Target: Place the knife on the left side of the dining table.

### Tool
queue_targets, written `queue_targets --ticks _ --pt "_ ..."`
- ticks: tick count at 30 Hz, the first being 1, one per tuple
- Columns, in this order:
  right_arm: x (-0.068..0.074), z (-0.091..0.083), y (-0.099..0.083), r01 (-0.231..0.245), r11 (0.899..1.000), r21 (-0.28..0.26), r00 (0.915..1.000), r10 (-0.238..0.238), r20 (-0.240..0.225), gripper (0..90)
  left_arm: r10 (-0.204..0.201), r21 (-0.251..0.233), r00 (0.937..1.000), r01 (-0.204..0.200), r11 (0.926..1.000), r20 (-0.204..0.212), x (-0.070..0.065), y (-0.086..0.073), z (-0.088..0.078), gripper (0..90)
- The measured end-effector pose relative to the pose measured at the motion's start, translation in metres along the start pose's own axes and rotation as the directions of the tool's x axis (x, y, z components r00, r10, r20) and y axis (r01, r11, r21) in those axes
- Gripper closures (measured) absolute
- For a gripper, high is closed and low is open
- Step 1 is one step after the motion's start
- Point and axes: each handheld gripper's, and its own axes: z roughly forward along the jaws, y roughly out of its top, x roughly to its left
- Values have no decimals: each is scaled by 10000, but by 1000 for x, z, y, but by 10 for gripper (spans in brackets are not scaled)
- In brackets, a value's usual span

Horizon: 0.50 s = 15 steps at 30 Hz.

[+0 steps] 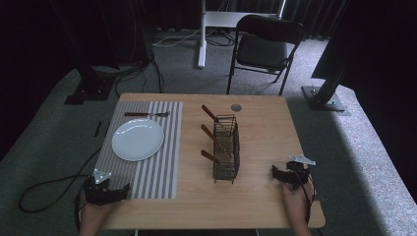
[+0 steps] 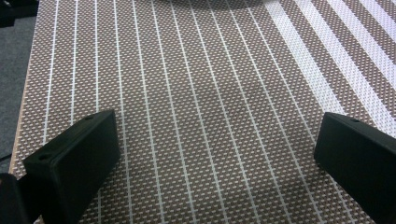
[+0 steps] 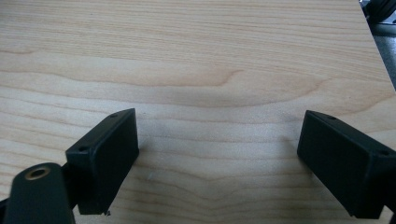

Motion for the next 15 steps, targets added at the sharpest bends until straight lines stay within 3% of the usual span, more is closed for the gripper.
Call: queue_targets --ticks 15 --pt "0 0 0 3 10000 9 10000 -3 5 119 56 148 10000 -56 9999 3 0 2 0 4"
